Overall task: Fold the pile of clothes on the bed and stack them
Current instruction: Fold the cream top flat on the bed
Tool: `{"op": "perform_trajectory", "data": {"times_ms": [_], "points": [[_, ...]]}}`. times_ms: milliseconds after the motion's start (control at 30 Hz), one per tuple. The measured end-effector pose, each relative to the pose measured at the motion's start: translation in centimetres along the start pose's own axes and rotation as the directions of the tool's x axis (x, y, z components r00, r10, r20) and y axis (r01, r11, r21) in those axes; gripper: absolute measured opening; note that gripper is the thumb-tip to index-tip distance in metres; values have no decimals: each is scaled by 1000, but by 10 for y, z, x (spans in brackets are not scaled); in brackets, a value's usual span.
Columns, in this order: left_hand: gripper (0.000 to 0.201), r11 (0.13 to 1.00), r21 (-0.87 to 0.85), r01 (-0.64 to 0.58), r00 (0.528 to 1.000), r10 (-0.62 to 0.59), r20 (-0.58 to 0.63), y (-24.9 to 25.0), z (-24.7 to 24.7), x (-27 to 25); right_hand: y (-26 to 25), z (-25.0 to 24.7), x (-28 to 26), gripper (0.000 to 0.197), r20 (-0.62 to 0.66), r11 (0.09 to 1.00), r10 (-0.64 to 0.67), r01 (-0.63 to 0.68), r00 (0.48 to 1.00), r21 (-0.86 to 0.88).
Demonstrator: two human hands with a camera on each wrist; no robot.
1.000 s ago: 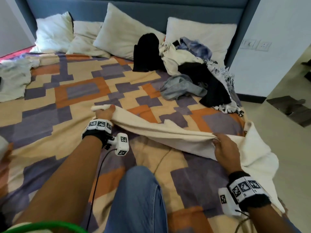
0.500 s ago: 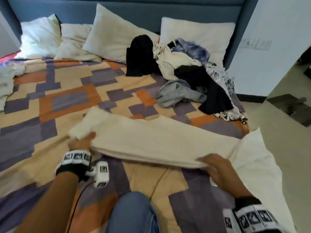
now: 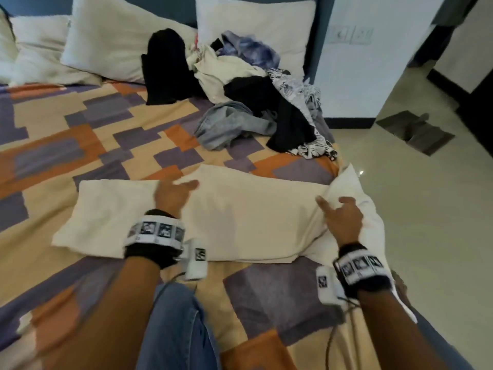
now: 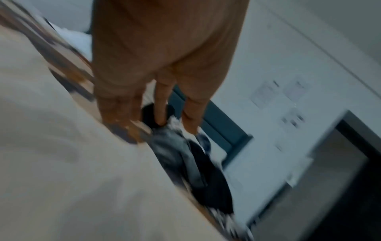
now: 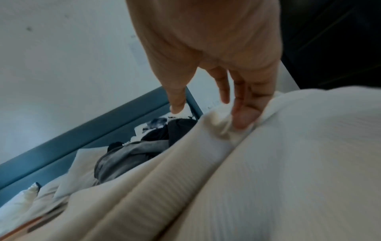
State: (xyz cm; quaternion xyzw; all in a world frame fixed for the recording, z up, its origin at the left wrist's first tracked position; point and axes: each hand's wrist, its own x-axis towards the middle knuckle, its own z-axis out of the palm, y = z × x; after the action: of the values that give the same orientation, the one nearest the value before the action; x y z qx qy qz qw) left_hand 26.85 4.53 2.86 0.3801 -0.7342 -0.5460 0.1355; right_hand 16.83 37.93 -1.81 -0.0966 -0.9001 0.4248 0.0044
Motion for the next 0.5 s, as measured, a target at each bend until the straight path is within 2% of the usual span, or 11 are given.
{"op": "perform_trajectory", "data": {"times_ms": [67, 100, 133, 167, 200, 233, 267, 333, 367, 400, 500], "points": [[47, 994, 91, -60, 954, 30, 300, 10, 64, -36, -7, 14, 17, 94, 123, 986, 107, -89, 987, -143], [54, 974, 198, -108, 903, 12, 430, 7, 92, -53, -10, 18, 23, 90, 179, 975, 137, -101, 974, -198], [69, 929, 319, -190, 823, -26, 568, 0, 122, -71, -8, 16, 31, 76, 201, 975, 149, -110, 968, -195], [87, 841, 433, -323, 737, -64, 673, -6, 143, -89, -9, 12, 37, 56, 183, 990, 115, -97, 976, -105], [100, 729, 520, -444, 677, -107, 728, -12, 159, -107, -6, -1, 40, 34, 134, 993, 85, -96, 987, 75], [105, 632, 583, -510, 664, -142, 734, -25, 168, -112, -1, -16, 38, 17, 60, 947, 73, -88, 996, 309], [106, 582, 618, -529, 676, -151, 721, -34, 172, -116, 5, -34, 33, 9, -36, 831, 121, -81, 992, 550], [102, 584, 634, -507, 707, -139, 693, -44, 177, -118, 29, -64, 11, 16, -76, 474, 310, -85, 948, 876], [100, 582, 634, -509, 714, -126, 689, -44, 177, -123, 47, -75, -7, 19, -36, 341, 374, -101, 927, 935], [99, 575, 639, -511, 717, -125, 686, -45, 178, -125, 65, -79, -26, 21, 26, 270, 407, -147, 913, 952], [99, 510, 706, -492, 756, -153, 637, -40, 185, -133, 103, -79, -68, 20, 215, 131, 417, -292, 883, 947]]}}
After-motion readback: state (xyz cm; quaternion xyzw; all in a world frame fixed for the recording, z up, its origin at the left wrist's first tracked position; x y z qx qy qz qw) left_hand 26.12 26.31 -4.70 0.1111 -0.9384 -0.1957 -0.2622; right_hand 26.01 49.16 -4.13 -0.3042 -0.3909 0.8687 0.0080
